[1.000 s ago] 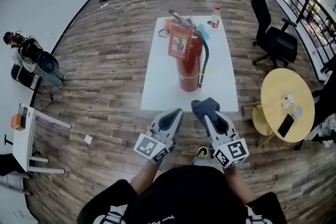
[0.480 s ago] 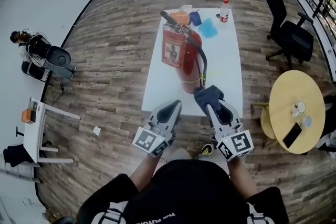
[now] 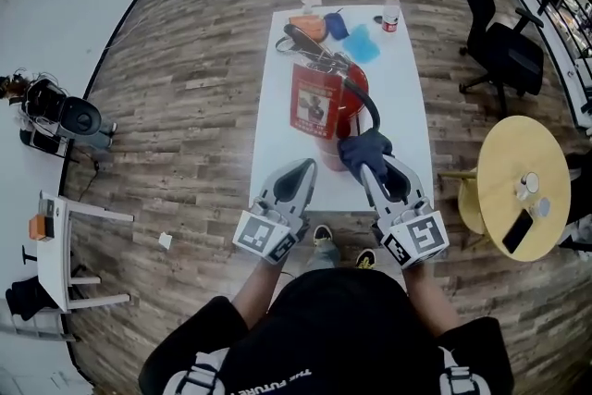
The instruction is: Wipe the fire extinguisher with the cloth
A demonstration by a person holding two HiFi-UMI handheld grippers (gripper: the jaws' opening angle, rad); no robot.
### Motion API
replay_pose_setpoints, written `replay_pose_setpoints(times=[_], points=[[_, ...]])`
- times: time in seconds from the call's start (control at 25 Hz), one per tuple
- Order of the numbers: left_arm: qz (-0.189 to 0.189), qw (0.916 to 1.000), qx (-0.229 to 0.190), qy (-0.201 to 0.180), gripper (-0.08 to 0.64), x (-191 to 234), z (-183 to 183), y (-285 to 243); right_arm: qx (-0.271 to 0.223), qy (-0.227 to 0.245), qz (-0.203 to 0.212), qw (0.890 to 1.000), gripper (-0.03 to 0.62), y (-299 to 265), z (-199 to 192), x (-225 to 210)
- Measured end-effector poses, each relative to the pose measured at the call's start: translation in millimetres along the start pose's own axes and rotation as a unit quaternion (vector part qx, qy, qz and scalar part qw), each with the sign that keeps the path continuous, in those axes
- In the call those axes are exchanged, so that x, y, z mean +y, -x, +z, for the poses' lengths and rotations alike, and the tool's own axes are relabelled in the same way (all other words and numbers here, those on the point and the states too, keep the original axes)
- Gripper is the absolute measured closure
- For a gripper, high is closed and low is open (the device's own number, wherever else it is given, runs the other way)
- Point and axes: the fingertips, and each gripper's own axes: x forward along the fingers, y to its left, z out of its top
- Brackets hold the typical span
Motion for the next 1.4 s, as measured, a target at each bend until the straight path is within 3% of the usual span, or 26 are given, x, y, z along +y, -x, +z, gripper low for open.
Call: replay_pose_setpoints(times=[0.28, 0.36, 0.48, 0.6, 0.76, 0.84, 1.04, 1.2, 1.28, 1.4], points=[[-0.027, 0.9995, -0.014, 0.007, 0.538, 58, 11, -5, -0.027, -0.002, -0.039, 0.999, 0.5, -63, 29, 13], [-0.033, 0.9993, -0.013, 0.01, 0.538, 72, 9, -10, -0.027, 0.001, -0.034, 0.999, 0.5, -68, 30, 24], [-0.044, 0.9989, -0.01, 0.014, 0.538, 87, 3, -16, -0.007, 0.058, -0.01, 0.998, 0.5, -80, 27, 48], [-0.06, 0.9981, -0.004, 0.017, 0.538, 95, -3, -22, -0.005, 0.101, -0.044, 0.994, 0.5, -78, 30, 42], [-0.091, 0.9956, -0.003, 0.022, 0.538, 94, -4, -29, -0.013, 0.081, -0.133, 0.988, 0.5, -51, 27, -10], [-0.101, 0.9946, -0.002, 0.025, 0.538, 94, -6, -32, -0.017, 0.071, -0.126, 0.989, 0.5, -56, 25, -10], [-0.097, 0.9946, 0.006, 0.036, 0.538, 99, -7, -32, -0.02, 0.099, -0.101, 0.99, 0.5, -76, 35, 31], [-0.1, 0.9944, 0.014, 0.03, 0.538, 102, -12, -34, -0.035, 0.111, -0.086, 0.989, 0.5, -79, 38, 38], [-0.1, 0.9943, 0.016, 0.032, 0.538, 106, -17, -36, -0.028, 0.089, -0.08, 0.992, 0.5, -73, 21, 30], [-0.104, 0.9939, 0.019, 0.033, 0.538, 107, -22, -37, 0.009, 0.035, -0.086, 0.996, 0.5, -65, -37, 4]])
